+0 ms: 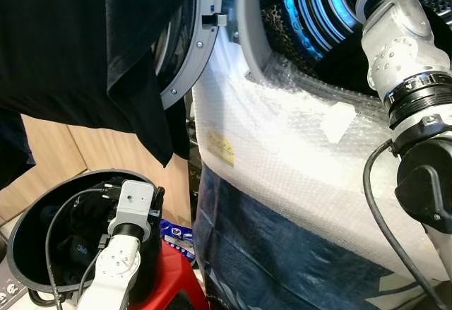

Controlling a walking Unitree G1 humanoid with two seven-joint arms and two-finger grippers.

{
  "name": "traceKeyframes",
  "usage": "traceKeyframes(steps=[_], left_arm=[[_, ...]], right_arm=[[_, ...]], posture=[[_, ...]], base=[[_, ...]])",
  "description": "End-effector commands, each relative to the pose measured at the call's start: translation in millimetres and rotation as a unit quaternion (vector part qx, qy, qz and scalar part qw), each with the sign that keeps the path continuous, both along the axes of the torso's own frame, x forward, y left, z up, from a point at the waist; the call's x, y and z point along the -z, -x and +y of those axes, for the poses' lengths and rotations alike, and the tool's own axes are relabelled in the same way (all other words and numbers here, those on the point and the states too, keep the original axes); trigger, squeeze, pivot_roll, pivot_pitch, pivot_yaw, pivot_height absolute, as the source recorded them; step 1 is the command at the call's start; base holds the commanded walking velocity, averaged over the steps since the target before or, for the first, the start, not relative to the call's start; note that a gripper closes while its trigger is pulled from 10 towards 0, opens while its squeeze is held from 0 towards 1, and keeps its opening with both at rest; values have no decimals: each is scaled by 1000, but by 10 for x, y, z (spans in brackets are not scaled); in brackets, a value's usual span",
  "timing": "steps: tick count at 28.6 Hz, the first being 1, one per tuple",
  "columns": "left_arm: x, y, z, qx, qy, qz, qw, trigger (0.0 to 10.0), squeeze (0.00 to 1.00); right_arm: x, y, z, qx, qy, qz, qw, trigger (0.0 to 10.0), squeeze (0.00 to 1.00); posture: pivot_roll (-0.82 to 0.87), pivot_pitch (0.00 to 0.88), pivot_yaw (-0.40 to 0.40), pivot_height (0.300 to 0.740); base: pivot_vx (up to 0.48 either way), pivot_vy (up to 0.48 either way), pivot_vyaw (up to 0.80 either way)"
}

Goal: Clothes washing

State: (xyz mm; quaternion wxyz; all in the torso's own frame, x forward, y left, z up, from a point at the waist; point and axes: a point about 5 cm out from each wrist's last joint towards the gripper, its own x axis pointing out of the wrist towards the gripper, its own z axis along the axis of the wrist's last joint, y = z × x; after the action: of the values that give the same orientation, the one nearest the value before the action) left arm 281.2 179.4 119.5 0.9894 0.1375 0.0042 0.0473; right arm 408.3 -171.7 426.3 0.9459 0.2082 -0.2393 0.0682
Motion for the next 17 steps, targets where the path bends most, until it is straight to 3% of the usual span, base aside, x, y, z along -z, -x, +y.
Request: traceKeyframes(steps=[1,10,12,17], left_arm=[[-38,21,17,-7,-12,-5,1000,10000,0],[-19,29,3,-7,-9,-3,1000,10000,0],[-22,24,-6,-7,-8,-5,1000,10000,0],[-32,25,10,-10,-7,-8,1000,10000,0]], right_arm=[[-77,90,1,-44,2,-57,997,10000,0],[99,309,-33,-79,24,-101,992,10000,0],[162,505,59,-143,17,-142,979,10000,0],[275,746,140,-213,25,-193,958,10000,0]], posture=[[6,0,1,740],[-14,0,-1,740],[-11,0,-4,740],[-11,0,-4,740]], base=[[0,0,0],[0,0,0],[0,0,0],[0,0,0]])
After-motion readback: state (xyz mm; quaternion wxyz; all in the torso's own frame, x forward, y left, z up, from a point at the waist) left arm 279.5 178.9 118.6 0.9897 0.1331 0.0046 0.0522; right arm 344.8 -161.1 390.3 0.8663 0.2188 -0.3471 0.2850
